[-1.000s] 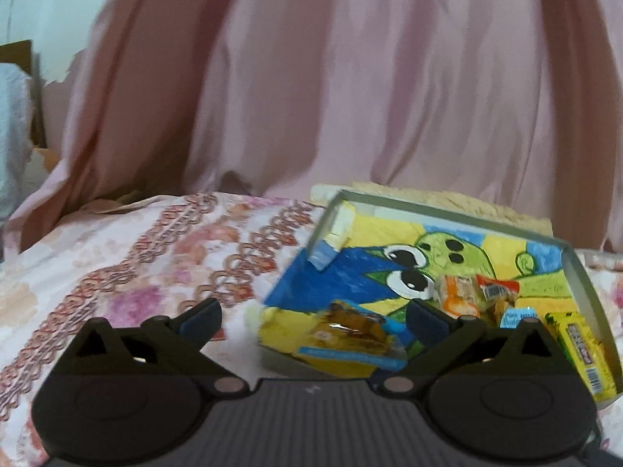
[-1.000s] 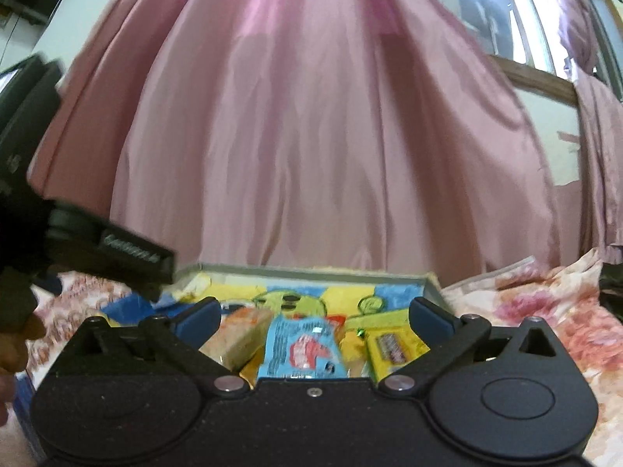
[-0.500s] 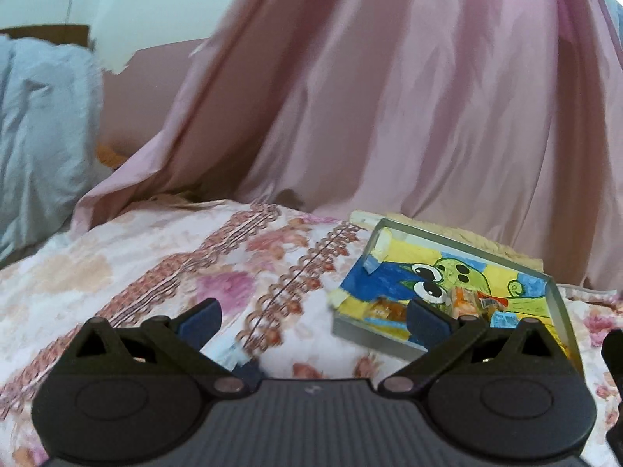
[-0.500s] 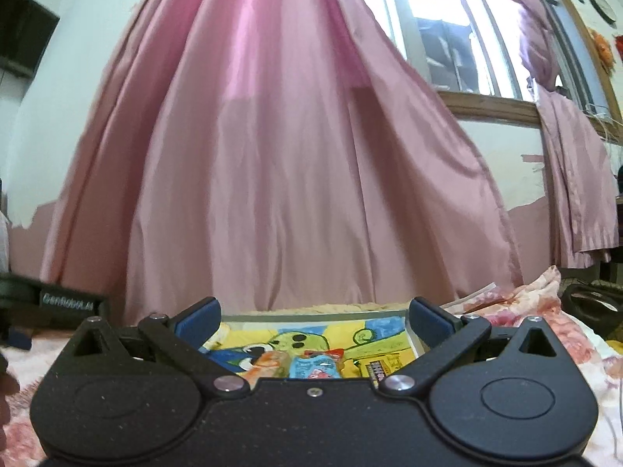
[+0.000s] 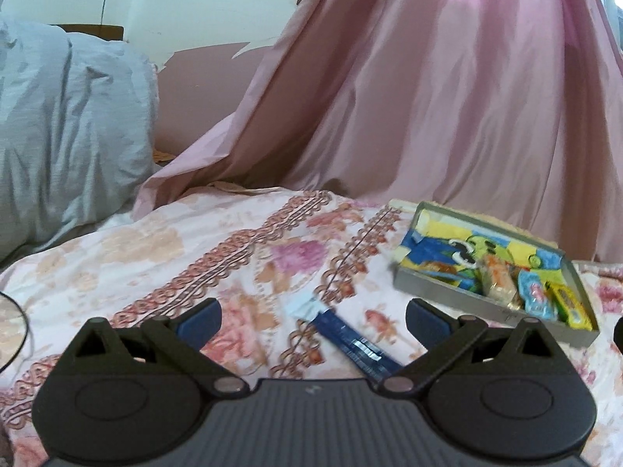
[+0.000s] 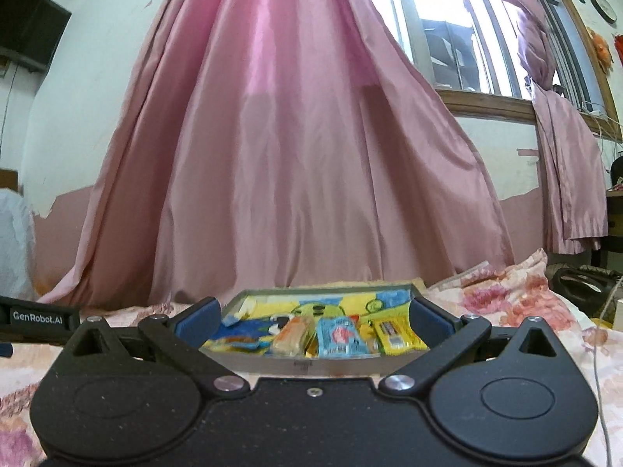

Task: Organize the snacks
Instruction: 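Move both open tools back toward the blue stick pack and dark snack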

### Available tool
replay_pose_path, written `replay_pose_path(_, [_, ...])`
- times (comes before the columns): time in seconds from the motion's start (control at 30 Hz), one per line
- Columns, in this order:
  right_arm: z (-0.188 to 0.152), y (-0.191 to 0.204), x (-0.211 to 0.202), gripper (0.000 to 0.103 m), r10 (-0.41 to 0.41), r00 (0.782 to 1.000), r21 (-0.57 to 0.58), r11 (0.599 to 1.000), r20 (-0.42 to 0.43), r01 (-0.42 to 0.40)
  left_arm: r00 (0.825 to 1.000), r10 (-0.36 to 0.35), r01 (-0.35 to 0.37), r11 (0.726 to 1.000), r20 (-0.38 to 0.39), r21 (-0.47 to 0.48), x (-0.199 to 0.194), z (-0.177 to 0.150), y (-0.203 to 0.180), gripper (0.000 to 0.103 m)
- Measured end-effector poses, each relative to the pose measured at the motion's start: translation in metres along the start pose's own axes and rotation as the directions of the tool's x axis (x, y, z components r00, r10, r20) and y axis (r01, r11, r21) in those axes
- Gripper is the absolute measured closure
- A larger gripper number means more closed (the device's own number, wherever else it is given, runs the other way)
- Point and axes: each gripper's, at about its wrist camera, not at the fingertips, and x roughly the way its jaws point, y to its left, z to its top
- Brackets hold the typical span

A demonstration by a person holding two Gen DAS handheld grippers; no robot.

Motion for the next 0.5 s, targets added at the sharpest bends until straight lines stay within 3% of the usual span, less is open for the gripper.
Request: replay_pose_path(0.5, [-0.028, 0.025, -0.061, 0.001, 0.000, 0.997, -0.094, 0.995, -0.081, -0.008, 0.999, -0.002, 0.004, 0.997, -0.033, 0.083, -0.025, -0.042, 0.037, 0.001])
